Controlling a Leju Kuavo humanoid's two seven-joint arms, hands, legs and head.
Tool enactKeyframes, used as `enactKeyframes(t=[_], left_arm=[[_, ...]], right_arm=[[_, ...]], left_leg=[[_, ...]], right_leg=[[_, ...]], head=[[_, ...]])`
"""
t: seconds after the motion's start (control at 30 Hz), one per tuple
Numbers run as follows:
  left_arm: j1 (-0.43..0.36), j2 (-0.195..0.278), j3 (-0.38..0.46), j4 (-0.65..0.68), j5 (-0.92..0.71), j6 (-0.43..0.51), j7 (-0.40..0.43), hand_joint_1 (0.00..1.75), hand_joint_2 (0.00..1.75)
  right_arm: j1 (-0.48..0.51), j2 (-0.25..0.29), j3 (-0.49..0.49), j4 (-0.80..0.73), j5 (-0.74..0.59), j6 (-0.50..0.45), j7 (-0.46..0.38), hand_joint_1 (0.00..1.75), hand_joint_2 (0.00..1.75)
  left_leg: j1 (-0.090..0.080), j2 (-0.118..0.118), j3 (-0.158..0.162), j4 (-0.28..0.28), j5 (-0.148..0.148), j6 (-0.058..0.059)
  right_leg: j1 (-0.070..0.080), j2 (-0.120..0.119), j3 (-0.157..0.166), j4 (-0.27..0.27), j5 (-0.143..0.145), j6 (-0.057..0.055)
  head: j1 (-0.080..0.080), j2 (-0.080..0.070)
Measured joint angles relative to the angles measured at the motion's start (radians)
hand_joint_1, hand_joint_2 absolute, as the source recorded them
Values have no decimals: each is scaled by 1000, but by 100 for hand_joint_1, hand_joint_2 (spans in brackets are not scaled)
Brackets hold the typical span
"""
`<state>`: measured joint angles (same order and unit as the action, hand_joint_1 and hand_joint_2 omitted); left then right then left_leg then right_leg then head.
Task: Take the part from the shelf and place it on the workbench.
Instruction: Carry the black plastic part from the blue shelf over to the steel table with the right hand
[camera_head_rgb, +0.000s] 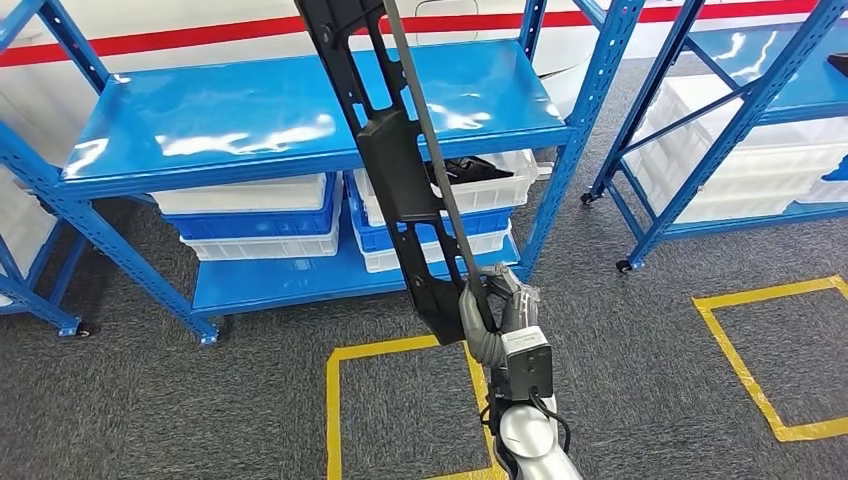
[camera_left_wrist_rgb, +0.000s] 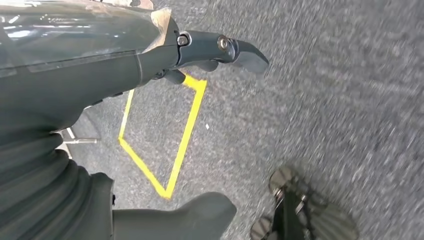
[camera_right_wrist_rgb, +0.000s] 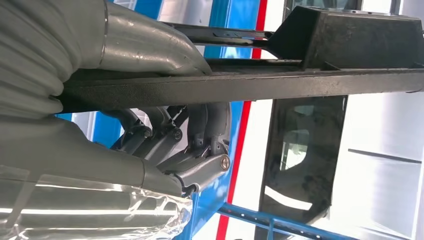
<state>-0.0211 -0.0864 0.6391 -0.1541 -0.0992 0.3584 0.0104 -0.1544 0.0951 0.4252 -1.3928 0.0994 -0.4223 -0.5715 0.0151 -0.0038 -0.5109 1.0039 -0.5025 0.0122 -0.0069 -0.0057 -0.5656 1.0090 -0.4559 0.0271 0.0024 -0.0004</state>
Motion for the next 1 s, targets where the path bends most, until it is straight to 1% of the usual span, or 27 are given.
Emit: enactKeyframes(t=[0.03,0.07,0.1,0.17,0.2,0.23,0.27,0.3,0.33,0.37,0.4,0.43,0.5,0.53,0.57,0.6,0.63,0.67,0.7,0.73,0.77,0.8,0.83,0.87,0.9,0.93,1.0], left_arm=[[0,5,0,0,0,-2,1,0,175],[0,9,0,0,1,-3,2,0,175],[-1,12,0,0,1,-4,2,0,175],[-1,17,0,0,0,-5,2,0,175],[-1,18,0,0,1,-5,3,0,175],[-1,19,0,0,1,-6,3,0,175],[-1,19,0,0,1,-7,3,0,175],[-1,19,0,0,1,-9,4,0,175],[-1,19,0,0,1,-9,4,0,175],[-1,19,0,0,1,-10,4,0,175],[-1,20,0,0,1,-10,4,0,175],[-1,21,0,0,1,-10,4,0,175],[0,23,0,0,1,-10,4,0,175],[0,23,0,0,1,-9,4,0,175],[1,24,0,0,1,-7,4,0,175],[1,24,0,0,1,-4,4,0,175],[2,23,0,0,2,0,3,0,175],[2,23,0,0,2,4,1,0,175],[2,23,0,0,3,8,-2,0,175],[2,22,0,0,3,11,-5,0,175],[2,21,0,0,4,15,-8,0,175],[1,20,0,0,5,18,-10,0,175],[1,19,0,0,8,22,-12,0,175],[0,17,0,0,10,24,-13,0,175],[-1,16,0,0,13,27,-15,0,175],[-2,14,0,0,15,29,-16,0,175],[-3,11,0,0,18,37,-20,0,175]], right_arm=[[-1,-1,-2,6,-3,0,-5,175,175],[-2,-3,-4,11,-5,0,-7,175,175],[-2,-6,-6,17,-6,0,-8,175,175],[-1,-10,-8,27,-7,0,-9,175,175],[-1,-13,-9,31,-8,0,-9,175,175],[0,-14,-10,36,-8,0,-9,175,175],[0,-16,-11,39,-8,0,-9,175,175],[0,-16,-11,42,-9,0,-9,175,175],[-1,-17,-12,44,-9,0,-9,175,175],[-2,-17,-12,45,-9,0,-9,175,175],[-3,-17,-12,46,-9,0,-9,175,175],[-4,-17,-12,46,-9,0,-9,175,175],[-5,-18,-12,47,-9,0,-10,175,175],[-5,-17,-12,48,-9,0,-10,175,175],[-6,-17,-12,49,-9,0,-10,175,175],[-6,-16,-13,50,-9,0,-10,175,175],[-7,-14,-13,51,-9,-1,-10,175,175],[-7,-13,-13,52,-10,-2,-10,175,175],[-7,-13,-13,53,-10,-4,-10,175,175],[-7,-13,-13,54,-11,-6,-10,175,175],[-7,-13,-13,56,-11,-8,-9,175,175],[-7,-12,-14,57,-11,-10,-9,175,175],[-7,-11,-14,58,-12,-11,-9,175,175],[-7,-9,-14,59,-12,-13,-8,175,175],[-8,-7,-16,59,-11,-14,-8,175,175],[-9,-3,-17,59,-11,-14,-7,175,175],[-10,3,-20,59,-9,-15,-4,175,175]], left_leg=[[-1,3,-5,-5,8,10],[-1,6,-12,-10,19,22],[-1,9,-21,-14,29,32],[-6,12,-46,-13,47,41],[-8,13,-59,-13,57,42],[-9,14,-72,-12,66,41],[-9,14,-84,-12,75,40],[-9,14,-95,-11,84,37],[-10,14,-103,-9,92,32],[-11,13,-111,-6,99,27],[-13,13,-117,-4,106,21],[-14,13,-120,-1,112,16],[-13,13,-124,1,123,5],[-10,12,-129,7,117,0],[-7,10,-137,26,93,-5],[-4,8,-150,62,53,-10],[-2,7,-167,116,1,-15],[0,6,-184,180,-46,-19],[1,6,-195,237,-73,-23],[2,6,-196,273,-78,-24],[3,6,-179,275,-63,-24],[4,6,-144,241,-36,-22],[5,5,-95,177,-12,-19],[4,3,-44,106,-2,-16],[2,1,-6,47,-2,-12],[-1,-1,17,8,-8,-8],[-9,-2,19,-12,-8,2]], right_leg=[[0,1,-9,8,-7,3],[0,1,-22,31,-28,2],[-1,2,-41,74,-62,-3],[-3,3,-84,198,-138,-13],[-4,3,-97,250,-158,-11],[-4,3,-94,273,-159,-5],[-5,3,-74,260,-144,4],[-5,3,-36,210,-119,13],[-6,2,13,138,-100,18],[-5,3,62,64,-89,18],[-4,3,93,10,-85,15],[-2,4,107,-20,-88,10],[-2,6,98,-26,-83,-1],[-5,5,92,-25,-77,-10],[-8,4,86,-26,-70,-22],[-11,2,77,-27,-60,-34],[-10,1,69,-26,-51,-41],[-7,0,60,-26,-42,-46],[-5,0,50,-25,-33,-47],[-3,0,41,-24,-24,-46],[-1,0,29,-22,-16,-44],[-1,1,20,-21,-9,-42],[0,1,13,-19,-4,-39],[1,1,7,-17,0,-35],[2,1,3,-16,5,-30],[3,1,0,-15,9,-24],[3,1,-7,-15,21,-9]], head=[[0,0],[2,0],[4,0],[8,0],[9,0],[9,0],[10,0],[10,0],[10,0],[10,0],[9,0],[8,0],[6,0],[5,0],[4,0],[3,0],[1,0],[1,0],[0,0],[0,0],[0,0],[0,0],[0,0],[0,0],[0,0],[1,0],[1,0]])
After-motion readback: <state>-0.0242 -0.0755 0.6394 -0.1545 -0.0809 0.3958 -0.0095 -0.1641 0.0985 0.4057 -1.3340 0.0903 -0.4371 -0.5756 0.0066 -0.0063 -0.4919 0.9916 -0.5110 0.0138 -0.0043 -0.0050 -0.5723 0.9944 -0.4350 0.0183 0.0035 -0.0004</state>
